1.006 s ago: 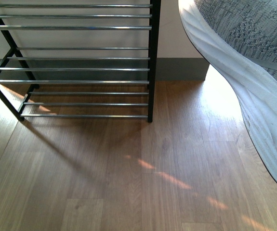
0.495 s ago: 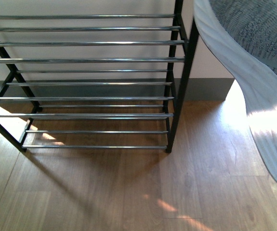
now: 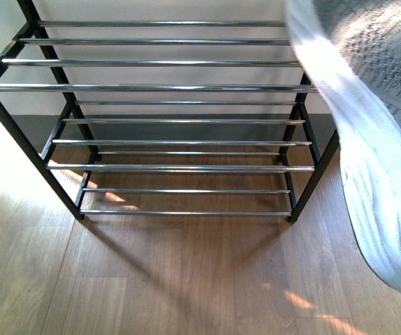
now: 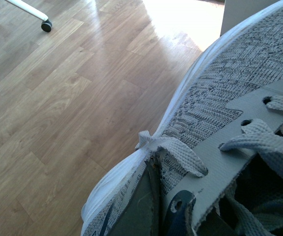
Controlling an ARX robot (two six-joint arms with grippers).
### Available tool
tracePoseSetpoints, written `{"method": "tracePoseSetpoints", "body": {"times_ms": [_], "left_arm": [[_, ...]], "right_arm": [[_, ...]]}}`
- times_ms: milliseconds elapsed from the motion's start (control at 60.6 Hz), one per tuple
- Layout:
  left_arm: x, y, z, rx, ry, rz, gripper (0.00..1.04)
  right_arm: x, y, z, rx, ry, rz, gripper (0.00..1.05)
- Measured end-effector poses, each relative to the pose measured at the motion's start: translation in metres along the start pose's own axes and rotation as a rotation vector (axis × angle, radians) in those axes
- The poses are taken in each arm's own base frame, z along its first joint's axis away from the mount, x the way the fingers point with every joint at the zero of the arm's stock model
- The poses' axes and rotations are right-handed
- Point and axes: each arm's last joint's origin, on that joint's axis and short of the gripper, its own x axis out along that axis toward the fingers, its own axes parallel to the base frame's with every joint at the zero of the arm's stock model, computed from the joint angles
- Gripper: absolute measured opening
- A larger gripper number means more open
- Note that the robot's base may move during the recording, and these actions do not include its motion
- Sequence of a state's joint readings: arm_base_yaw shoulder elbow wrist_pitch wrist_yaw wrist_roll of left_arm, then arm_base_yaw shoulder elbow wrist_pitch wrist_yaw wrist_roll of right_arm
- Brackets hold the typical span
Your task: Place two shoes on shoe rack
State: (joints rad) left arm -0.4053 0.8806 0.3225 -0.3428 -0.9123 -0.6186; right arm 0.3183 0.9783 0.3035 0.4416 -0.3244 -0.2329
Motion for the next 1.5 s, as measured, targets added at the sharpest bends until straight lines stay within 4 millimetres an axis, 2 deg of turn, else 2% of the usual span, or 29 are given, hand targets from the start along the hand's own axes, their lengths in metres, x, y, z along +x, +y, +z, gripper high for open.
{"method": "tracePoseSetpoints", "body": {"times_ms": [1072, 1155, 1320, 1501], "left_arm": [[0.0, 0.0, 0.0, -0.001, -0.003, 0.002, 0.01], [0.0, 0.0, 0.0, -0.001, -0.003, 0.002, 0.01], [0.0, 0.0, 0.0, -0.001, -0.002, 0.0, 0.01], [0.0, 0.0, 0.0, -0.001, -0.002, 0.001, 0.01]], "right_arm": [[0.002, 0.001, 0.003, 0.019, -0.04, -0.023, 0.01], [0.017, 0.003, 0.012, 0.101, -0.085, -0.045, 0.01], [0.066, 0.001, 0.03, 0.186, -0.028, -0.069, 0.01], [0.116, -0.002, 0.033, 0.196, 0.082, -0.133, 0.01]]}}
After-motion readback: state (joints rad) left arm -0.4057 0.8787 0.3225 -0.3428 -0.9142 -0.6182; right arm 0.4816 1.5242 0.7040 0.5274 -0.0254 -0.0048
